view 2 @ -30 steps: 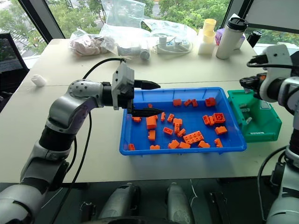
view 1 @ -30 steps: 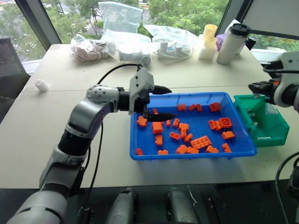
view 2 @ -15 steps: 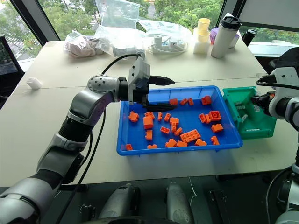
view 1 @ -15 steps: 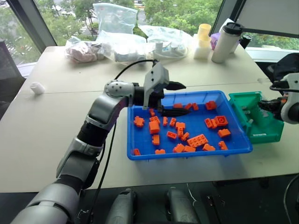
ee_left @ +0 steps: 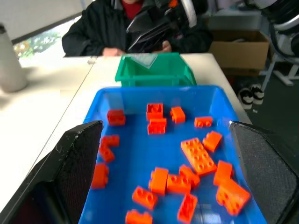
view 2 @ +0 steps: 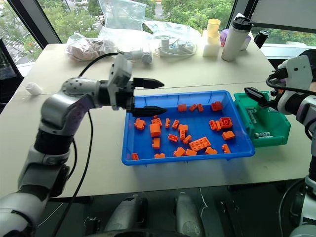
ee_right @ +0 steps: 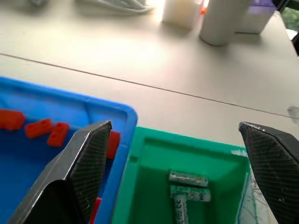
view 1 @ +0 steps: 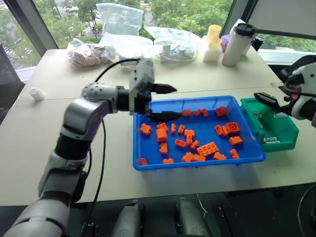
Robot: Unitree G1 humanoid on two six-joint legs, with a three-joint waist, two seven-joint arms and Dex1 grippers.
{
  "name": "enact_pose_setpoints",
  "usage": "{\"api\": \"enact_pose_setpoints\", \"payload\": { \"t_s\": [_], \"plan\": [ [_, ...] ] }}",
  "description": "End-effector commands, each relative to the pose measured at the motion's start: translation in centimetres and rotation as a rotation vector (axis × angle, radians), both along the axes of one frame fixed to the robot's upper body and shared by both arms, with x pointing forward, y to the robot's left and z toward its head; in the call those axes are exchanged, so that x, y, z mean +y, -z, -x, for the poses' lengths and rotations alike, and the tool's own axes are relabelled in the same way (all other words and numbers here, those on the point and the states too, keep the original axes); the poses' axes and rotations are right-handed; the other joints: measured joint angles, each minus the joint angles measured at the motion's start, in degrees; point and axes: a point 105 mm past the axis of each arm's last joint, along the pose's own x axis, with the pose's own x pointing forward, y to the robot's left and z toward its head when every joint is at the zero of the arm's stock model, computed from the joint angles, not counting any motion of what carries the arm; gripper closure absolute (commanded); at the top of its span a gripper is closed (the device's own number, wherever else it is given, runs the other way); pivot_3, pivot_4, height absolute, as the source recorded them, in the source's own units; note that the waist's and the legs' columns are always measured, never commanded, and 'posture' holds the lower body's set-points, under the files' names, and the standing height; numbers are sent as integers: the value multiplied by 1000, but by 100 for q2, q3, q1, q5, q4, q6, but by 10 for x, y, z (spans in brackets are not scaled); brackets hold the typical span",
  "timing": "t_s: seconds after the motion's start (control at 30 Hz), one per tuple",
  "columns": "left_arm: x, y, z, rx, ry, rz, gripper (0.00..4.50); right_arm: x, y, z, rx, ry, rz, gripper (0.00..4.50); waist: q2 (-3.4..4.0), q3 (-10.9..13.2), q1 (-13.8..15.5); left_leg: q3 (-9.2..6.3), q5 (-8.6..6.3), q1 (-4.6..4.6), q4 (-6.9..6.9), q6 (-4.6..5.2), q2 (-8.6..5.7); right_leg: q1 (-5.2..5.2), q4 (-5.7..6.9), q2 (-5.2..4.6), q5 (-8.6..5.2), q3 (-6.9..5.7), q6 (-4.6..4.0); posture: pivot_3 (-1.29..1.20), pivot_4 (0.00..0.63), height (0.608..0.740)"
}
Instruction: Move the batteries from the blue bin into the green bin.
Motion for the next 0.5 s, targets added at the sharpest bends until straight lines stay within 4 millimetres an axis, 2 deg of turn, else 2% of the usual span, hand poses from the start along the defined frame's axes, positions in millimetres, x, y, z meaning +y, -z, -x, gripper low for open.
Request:
{"api": "enact_pose_setpoints", "payload": {
  "t_s": [0.03, 0.13, 0.23, 0.37, 0.5],
  "plan": [
    [34, -7, 13, -14, -111, -33, 0, 10, -20, 31, -70, -139, -32, 63, -1, 0, 47, -1, 0, -3, 3, 0, -1, 0, 0, -3, 0, 0, 0, 0, 150, 740],
    [59, 4, 18, 35, -237, -66, 0, 27, -10, 55, -1, -285, -122, 63, -2, 0, 60, -3, 0, -3, 10, 0, -7, 12, -5, -12, 0, -2, 0, 0, 150, 740],
    [70, 17, 30, 102, -293, -68, 0, 50, 6, 74, 93, -426, -249, 63, -3, 0, 40, -3, -1, 9, 11, 1, -7, 33, -13, -17, 1, -5, 1, 0, 150, 740],
    [79, 32, 41, 155, -344, -76, 0, 59, 20, 79, 156, -472, -269, 63, -4, 0, 34, -9, -1, 18, 10, 1, -5, 45, -18, -19, 0, -7, 0, 0, 150, 740],
    [87, 35, 42, 159, -387, -54, 0, 61, 24, 80, 200, -506, -245, 63, -4, 0, 35, -9, -1, 17, 10, 1, -6, 44, -19, -16, 0, -14, 0, 0, 150, 740]
  ]
}}
